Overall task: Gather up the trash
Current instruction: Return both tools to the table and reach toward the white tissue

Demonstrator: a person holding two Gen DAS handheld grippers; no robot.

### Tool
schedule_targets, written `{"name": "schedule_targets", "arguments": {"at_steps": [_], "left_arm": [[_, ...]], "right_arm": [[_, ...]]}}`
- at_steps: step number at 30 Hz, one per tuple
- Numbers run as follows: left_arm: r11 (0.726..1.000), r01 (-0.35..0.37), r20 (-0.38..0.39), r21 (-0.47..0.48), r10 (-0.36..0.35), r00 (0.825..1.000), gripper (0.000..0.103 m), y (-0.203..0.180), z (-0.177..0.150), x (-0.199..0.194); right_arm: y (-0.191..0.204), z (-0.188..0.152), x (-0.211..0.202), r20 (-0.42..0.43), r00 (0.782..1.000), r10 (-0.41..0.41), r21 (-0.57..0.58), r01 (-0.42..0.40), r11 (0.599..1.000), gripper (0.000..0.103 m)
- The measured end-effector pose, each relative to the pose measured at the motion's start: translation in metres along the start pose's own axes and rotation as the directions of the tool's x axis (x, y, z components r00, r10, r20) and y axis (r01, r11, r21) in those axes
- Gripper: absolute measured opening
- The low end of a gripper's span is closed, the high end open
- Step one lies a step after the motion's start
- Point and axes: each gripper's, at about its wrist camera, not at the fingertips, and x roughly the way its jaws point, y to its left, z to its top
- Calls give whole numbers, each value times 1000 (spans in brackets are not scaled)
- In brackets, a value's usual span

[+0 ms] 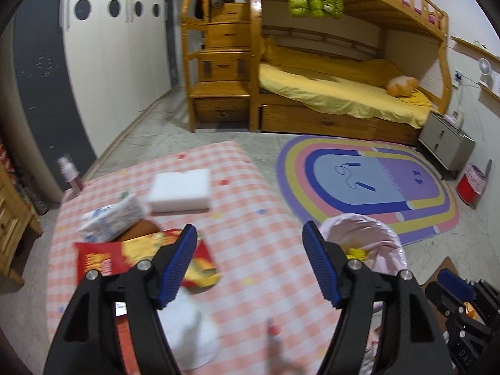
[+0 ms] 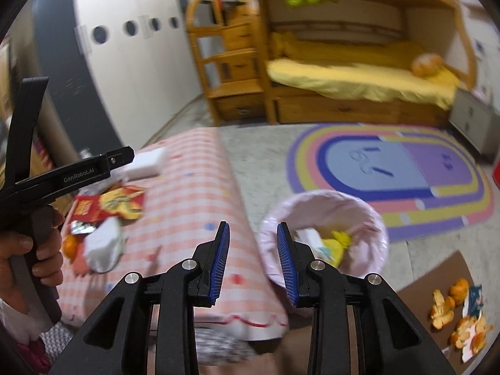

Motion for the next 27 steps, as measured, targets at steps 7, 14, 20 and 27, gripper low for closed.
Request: {"name": "schedule_targets", "arguments": {"at_steps": [7, 14, 20, 27], "left_arm": [[990, -94, 4, -104, 95, 996, 68, 80, -10, -38], [967, -173, 17, -186, 179, 984, 68, 144, -29, -64], [948, -220, -28, -232, 219, 975, 68, 188, -60, -64], [919, -255, -66, -300, 247, 967, 68, 224, -79, -60]], "right_arm": [[81, 10, 0, 4, 996, 92, -149, -91, 985, 44], [152, -1, 16, -38, 987, 156, -288, -161, 944, 59], [184, -18, 45, -109, 982, 156, -338, -185, 923, 59], [211, -34, 70, -185, 970, 155, -409, -220, 886, 59]]}}
